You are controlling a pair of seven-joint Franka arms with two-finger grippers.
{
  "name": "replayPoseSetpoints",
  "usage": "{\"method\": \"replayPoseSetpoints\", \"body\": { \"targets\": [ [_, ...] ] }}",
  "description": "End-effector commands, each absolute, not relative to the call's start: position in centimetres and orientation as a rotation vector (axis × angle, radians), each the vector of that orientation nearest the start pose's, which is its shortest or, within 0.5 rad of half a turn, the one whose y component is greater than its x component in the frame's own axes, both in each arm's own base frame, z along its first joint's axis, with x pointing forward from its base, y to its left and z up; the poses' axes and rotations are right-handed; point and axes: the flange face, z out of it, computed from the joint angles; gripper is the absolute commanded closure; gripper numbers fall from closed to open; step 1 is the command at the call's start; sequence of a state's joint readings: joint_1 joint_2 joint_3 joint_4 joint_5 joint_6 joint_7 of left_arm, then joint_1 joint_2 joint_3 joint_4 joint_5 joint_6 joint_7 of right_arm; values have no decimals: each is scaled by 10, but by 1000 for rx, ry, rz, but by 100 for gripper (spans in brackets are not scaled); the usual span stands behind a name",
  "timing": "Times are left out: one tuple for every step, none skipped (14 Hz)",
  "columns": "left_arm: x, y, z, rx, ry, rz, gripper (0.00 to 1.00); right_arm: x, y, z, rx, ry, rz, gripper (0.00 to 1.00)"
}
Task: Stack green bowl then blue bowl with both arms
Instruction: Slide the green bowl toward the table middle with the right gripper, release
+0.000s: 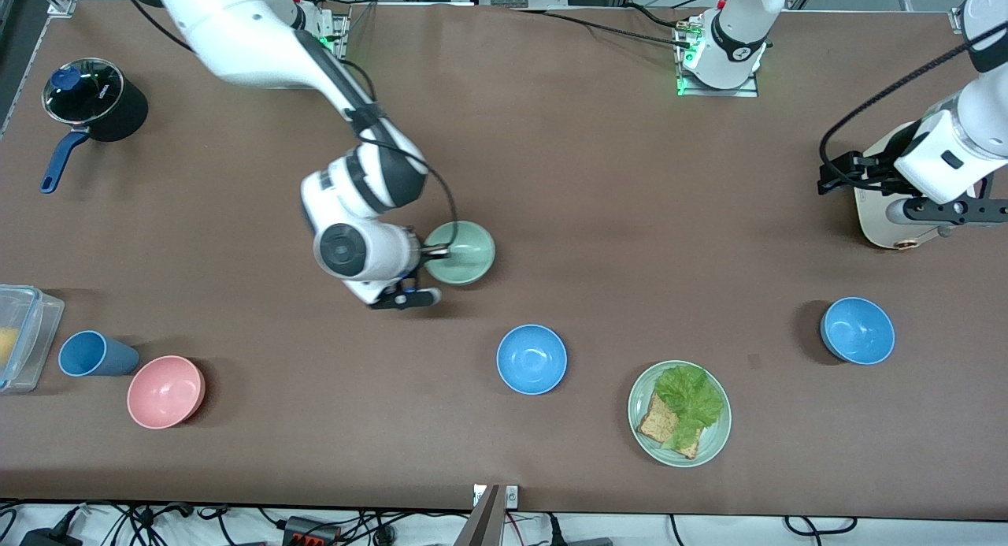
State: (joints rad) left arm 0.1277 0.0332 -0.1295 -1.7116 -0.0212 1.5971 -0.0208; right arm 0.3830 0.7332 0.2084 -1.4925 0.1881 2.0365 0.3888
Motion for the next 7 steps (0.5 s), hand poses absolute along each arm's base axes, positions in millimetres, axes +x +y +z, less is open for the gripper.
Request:
{"method": "replayPoseSetpoints", "body": {
  "targets": [
    [562, 22, 527, -3186, -72, 303, 0, 576, 401, 219, -2907, -35, 435, 100],
    [569, 26, 513, -3190, -81, 335, 0, 568, 415, 213, -2913, -36, 423, 100],
    [578, 38, 503, -3214, -123, 352, 0, 565, 422, 207, -2914, -42, 408, 100],
    [592, 49, 485, -3227, -152, 388, 0, 562, 424, 201, -2916, -44, 407, 100],
    [608, 60, 467, -3233, -174, 416, 0, 560, 423, 198, -2917, -36, 419, 100],
    [626, 72, 446, -3231, -190, 439, 0, 559, 424, 195, -2922, -9, 429, 100],
    [642, 88, 426, -3246, -190, 455, 0, 558, 426, 197, -2928, 22, 430, 79]
  ]
}}
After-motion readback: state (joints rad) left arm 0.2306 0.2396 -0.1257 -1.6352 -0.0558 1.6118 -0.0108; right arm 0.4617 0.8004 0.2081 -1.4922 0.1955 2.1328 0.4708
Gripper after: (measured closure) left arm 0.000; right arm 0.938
